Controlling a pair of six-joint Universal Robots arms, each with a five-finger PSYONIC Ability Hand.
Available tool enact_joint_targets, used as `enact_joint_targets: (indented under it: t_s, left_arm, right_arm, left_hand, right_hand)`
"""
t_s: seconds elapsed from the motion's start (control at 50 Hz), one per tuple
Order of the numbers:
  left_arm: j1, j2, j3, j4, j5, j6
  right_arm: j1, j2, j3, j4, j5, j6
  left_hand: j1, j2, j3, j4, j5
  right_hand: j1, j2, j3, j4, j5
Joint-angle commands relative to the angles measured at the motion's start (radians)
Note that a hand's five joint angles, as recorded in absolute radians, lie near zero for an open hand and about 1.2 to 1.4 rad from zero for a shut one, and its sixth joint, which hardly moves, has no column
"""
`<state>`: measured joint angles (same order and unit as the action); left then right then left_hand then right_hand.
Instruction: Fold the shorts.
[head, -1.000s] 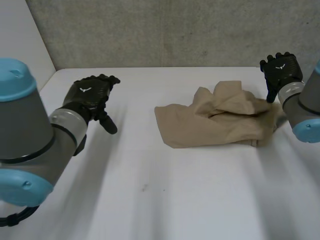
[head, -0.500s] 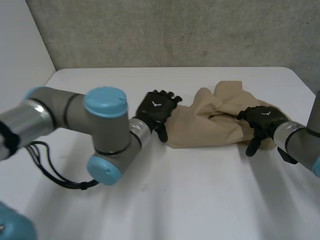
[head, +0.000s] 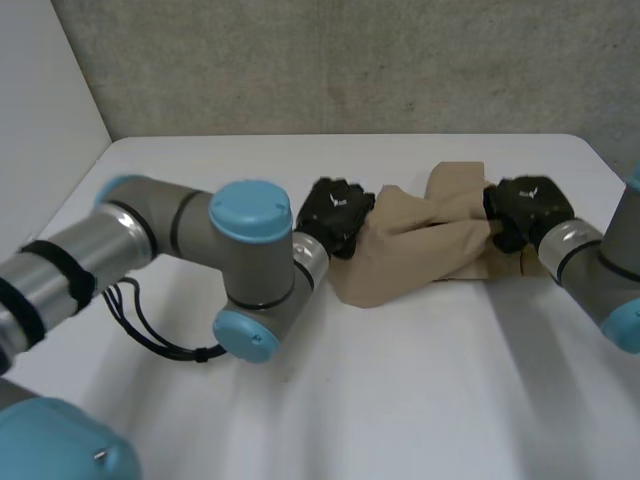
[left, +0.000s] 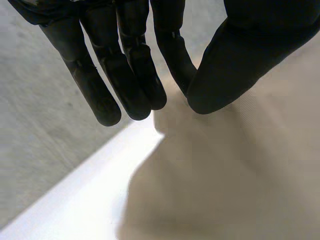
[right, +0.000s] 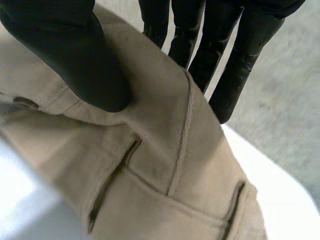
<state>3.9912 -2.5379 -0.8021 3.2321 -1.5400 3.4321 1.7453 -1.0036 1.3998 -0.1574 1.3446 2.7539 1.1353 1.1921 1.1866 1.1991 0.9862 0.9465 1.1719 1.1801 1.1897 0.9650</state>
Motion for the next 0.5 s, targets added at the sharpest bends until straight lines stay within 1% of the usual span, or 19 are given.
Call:
enact_joint_targets:
  t_s: [0.02, 0.06, 0.08, 0.1, 0.12, 0.16, 0.2, 0.24, 0.28, 0.34, 0.36, 0.42, 0.5]
  left_arm:
    - [-0.007, 0.375, -0.209, -0.012, -0.12, -0.01]
    - [-0.009, 0.46, -0.258, -0.012, -0.127, -0.01]
    - [-0.012, 0.538, -0.299, -0.012, -0.129, -0.011]
    - [-0.014, 0.574, -0.319, -0.012, -0.13, -0.013]
    - [-0.015, 0.608, -0.336, -0.014, -0.131, -0.013]
    - [-0.018, 0.71, -0.385, -0.014, -0.134, -0.019]
    - [-0.021, 0.763, -0.411, -0.014, -0.135, -0.028]
    - [-0.029, 0.826, -0.446, -0.015, -0.137, -0.051]
    - [-0.032, 0.849, -0.468, -0.017, -0.138, -0.068]
    - [-0.032, 0.858, -0.503, -0.023, -0.155, -0.083]
    - [-0.032, 0.855, -0.511, -0.023, -0.161, -0.083]
    - [-0.032, 0.812, -0.531, -0.026, -0.195, -0.085]
    - [-0.014, 0.716, -0.539, -0.032, -0.232, -0.085]
  right_arm:
    - [0.013, -0.226, -0.097, 0.159, -0.008, 0.003]
    - [0.008, -0.283, -0.174, 0.25, -0.034, 0.007]
    - [0.006, -0.302, -0.206, 0.28, -0.048, 0.007]
    - [0.006, -0.311, -0.229, 0.306, -0.058, 0.007]
    - [0.009, -0.323, -0.289, 0.356, -0.085, 0.009]
    - [0.014, -0.326, -0.344, 0.404, -0.111, 0.007]
    - [0.014, -0.323, -0.425, 0.482, -0.151, 0.007]
    - [0.013, -0.314, -0.464, 0.534, -0.173, 0.007]
    - [0.013, -0.281, -0.517, 0.591, -0.192, 0.006]
    - [0.019, -0.222, -0.561, 0.627, -0.197, 0.004]
    - [0.028, -0.183, -0.586, 0.64, -0.194, 0.003]
    - [0.051, -0.123, -0.613, 0.657, -0.191, 0.003]
    - [0.082, 0.005, -0.642, 0.667, -0.182, 0.003]
  left_hand:
    - [0.261, 0.204, 0.21, 0.197, 0.236]
    - [0.261, 0.204, 0.21, 0.197, 0.236]
    - [0.261, 0.204, 0.21, 0.197, 0.236]
    - [0.261, 0.204, 0.21, 0.197, 0.236]
    - [0.261, 0.204, 0.21, 0.197, 0.236]
    - [0.261, 0.204, 0.21, 0.197, 0.236]
    - [0.261, 0.204, 0.21, 0.197, 0.236]
    - [0.261, 0.204, 0.21, 0.197, 0.236]
    - [0.261, 0.204, 0.21, 0.197, 0.236]
    - [0.261, 0.204, 0.21, 0.197, 0.236]
    - [0.261, 0.204, 0.21, 0.197, 0.236]
    - [0.261, 0.204, 0.21, 0.197, 0.236]
    - [0.261, 0.204, 0.21, 0.197, 0.236]
  right_hand:
    - [0.45, 0.224, 0.216, 0.207, 0.257]
    - [0.45, 0.224, 0.216, 0.207, 0.257]
    - [0.45, 0.224, 0.216, 0.207, 0.257]
    - [0.45, 0.224, 0.216, 0.207, 0.257]
    - [0.45, 0.224, 0.216, 0.207, 0.257]
    - [0.45, 0.224, 0.216, 0.207, 0.257]
    - [0.45, 0.224, 0.216, 0.207, 0.257]
    - [0.45, 0.224, 0.216, 0.207, 0.257]
    - [0.45, 0.224, 0.216, 0.207, 0.257]
    - [0.45, 0.224, 0.216, 0.207, 0.257]
    - [0.45, 0.224, 0.216, 0.207, 0.257]
    - [0.45, 0.224, 0.216, 0.207, 0.257]
    - [0.45, 0.224, 0.216, 0.207, 0.257]
